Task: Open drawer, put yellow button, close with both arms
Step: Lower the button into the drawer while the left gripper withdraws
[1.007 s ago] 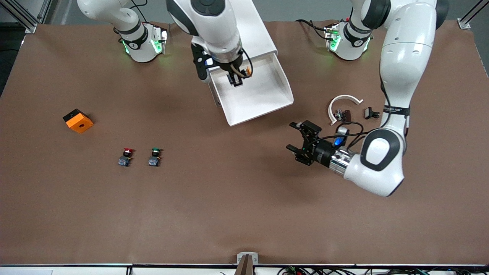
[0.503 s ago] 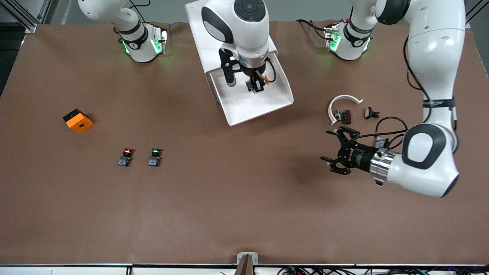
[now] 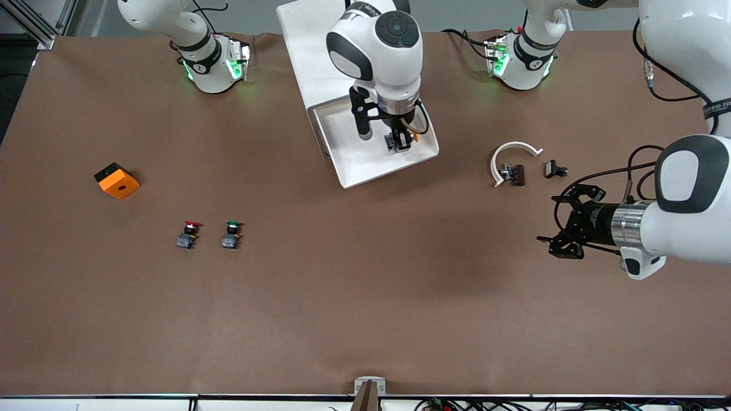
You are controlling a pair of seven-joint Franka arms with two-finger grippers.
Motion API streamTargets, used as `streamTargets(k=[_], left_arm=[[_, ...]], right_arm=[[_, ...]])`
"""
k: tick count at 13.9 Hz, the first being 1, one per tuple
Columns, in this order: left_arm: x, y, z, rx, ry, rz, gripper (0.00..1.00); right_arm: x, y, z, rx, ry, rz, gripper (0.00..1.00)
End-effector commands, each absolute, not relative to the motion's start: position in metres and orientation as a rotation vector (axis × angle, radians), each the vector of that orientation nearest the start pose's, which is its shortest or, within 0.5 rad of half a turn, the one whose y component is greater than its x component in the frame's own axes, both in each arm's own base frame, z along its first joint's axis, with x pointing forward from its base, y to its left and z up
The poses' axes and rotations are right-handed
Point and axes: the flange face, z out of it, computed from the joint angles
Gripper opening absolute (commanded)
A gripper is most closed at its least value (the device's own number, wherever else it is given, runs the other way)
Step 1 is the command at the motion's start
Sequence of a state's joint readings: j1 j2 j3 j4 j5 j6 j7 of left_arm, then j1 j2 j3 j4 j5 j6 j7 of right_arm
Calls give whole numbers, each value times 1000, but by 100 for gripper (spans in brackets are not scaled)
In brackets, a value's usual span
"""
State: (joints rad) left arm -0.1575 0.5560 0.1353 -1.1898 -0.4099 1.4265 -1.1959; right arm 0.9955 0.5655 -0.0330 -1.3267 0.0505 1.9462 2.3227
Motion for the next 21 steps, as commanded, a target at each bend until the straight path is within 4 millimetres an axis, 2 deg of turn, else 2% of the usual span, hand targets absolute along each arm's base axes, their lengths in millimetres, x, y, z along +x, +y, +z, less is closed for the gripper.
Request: streamTargets(k=[1, 4, 7, 8, 9, 10, 12, 14, 15, 17, 20, 21], left_arm=[[669, -85, 485, -2732, -1608, 530, 100], [663, -99, 503, -2784, -1449, 398, 100], [653, -130, 514, -2799, -1346, 327, 100], [650, -145, 514, -2835, -1271, 327, 100], [648, -155, 514, -2885, -1173, 324, 100], [649, -161, 519, -2966, -1060, 279, 100], [645, -179, 513, -3056, -914, 238, 100], [641, -206, 505, -3101, -849, 218, 100], [637, -220, 498, -3120, -820, 218, 100], [615, -255, 473, -3190, -750, 179, 100], [575, -265, 439, -3227, -732, 83, 100], [565, -277, 430, -3241, -703, 73, 100]], right_arm=[[403, 614, 401, -2379, 1970, 5, 0], [403, 613, 401, -2385, 1968, 10, 0], [401, 614, 402, -2389, 1964, 14, 0], [405, 611, 404, -2390, 1965, 16, 13], [407, 609, 404, -2398, 1958, 17, 63], [406, 610, 404, -2425, 1927, 14, 100], [406, 609, 409, -2437, 1903, 14, 100], [408, 606, 412, -2462, 1877, 20, 100], [412, 604, 420, -2488, 1839, 32, 100], [430, 593, 447, -2504, 1807, 50, 100], [453, 569, 472, -2627, 1653, 149, 100], [459, 556, 487, -2691, 1545, 156, 100]])
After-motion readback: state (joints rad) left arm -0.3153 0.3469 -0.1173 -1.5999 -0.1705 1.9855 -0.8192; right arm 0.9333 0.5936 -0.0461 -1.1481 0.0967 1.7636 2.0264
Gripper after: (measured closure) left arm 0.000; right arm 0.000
